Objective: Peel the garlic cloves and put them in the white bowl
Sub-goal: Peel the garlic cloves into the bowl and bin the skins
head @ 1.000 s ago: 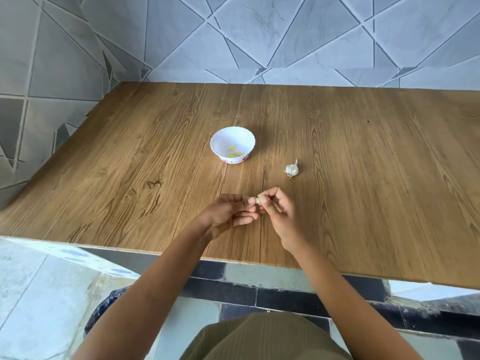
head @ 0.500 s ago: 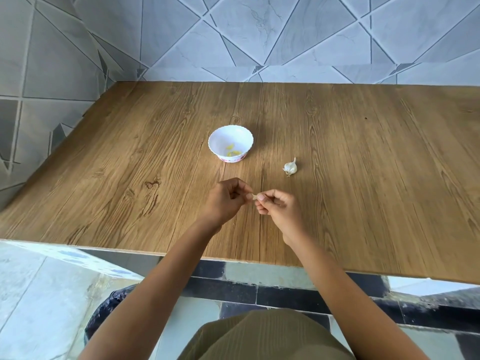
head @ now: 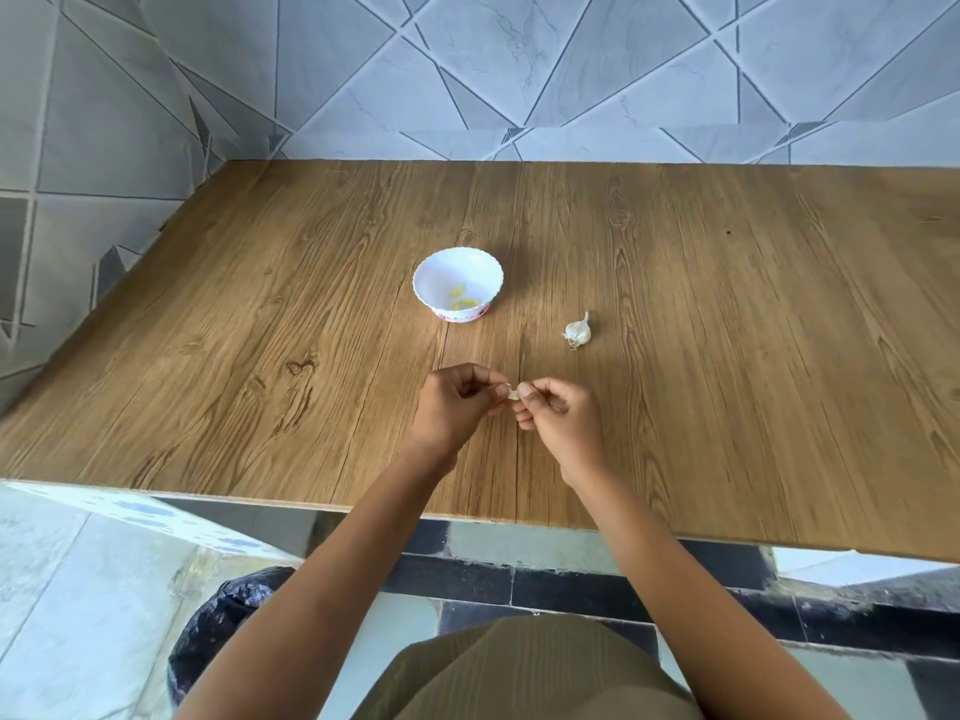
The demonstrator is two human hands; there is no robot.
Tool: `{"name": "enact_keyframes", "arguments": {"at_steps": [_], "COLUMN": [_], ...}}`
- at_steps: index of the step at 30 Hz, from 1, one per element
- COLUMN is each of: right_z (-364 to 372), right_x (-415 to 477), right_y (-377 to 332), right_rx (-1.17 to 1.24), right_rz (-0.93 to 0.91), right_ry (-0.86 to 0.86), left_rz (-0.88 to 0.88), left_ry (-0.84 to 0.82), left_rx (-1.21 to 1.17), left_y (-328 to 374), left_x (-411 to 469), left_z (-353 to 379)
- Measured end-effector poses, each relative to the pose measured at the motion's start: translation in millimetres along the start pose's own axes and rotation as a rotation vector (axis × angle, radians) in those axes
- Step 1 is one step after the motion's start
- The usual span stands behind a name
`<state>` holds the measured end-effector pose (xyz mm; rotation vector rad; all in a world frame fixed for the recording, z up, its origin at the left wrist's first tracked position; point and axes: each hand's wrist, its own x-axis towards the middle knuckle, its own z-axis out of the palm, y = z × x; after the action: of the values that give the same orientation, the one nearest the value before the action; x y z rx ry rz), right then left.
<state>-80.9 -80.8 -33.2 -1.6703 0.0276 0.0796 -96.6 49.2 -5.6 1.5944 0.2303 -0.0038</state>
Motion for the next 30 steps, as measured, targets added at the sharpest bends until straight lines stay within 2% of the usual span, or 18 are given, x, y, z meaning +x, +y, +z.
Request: {"name": "enact_keyframes", "arguments": {"at_steps": [5, 9, 11, 13, 16, 20, 23, 27, 30], "right_z": [-1.0, -3.6, -1.2, 0.6, -4.3, -8.1, -4.7, -3.2, -2.0], "right_x": [1.2, 5.2, 7.0, 8.2, 9.3, 11.0, 9.5, 5.0, -0.4], "right_y": [-3.2, -3.5, -2.1, -1.7, -0.5, 7.9, 9.4, 9.5, 3.7], "right_rx": [-0.051, -0.148, -0.222, -0.199, -0.170, -0.307, -0.329, -0.344, -0.239], "right_rz": [0.084, 0.107, 0.077, 0.082, 0.025, -0.167, -0.224, -0.200, -0.065], "right_ry": [-0.044, -0.131, -0.109, -0.075, -0.029, 0.045, 0.095, 0.054, -0.053], "left_rz": [-0.086, -0.039, -0.022, -0.024, -0.048, -0.105, -0.105, -0.100, -0.077], "left_ry": [-0.043, -0.119, -0.148, -0.158, -0.108, -0.028, -0.002, 0.045, 0.068], "left_rx": [-0.097, -0.010, 0.029, 0.063, 0.026, -0.043, -0.046, -0.060, -0.044], "left_y": [-2.1, 0.8, 2.1, 1.2, -2.7, -5.1, -4.9, -5.9, -7.2], "left_x": [-1.6, -1.3, -1.3, -1.8, -2.5, -0.5, 0.3, 1.6, 2.0], "left_z": [-1.5, -5.7, -6.1, -5.3, -5.2, -8.1, -8.7, -9.0, -7.8]}}
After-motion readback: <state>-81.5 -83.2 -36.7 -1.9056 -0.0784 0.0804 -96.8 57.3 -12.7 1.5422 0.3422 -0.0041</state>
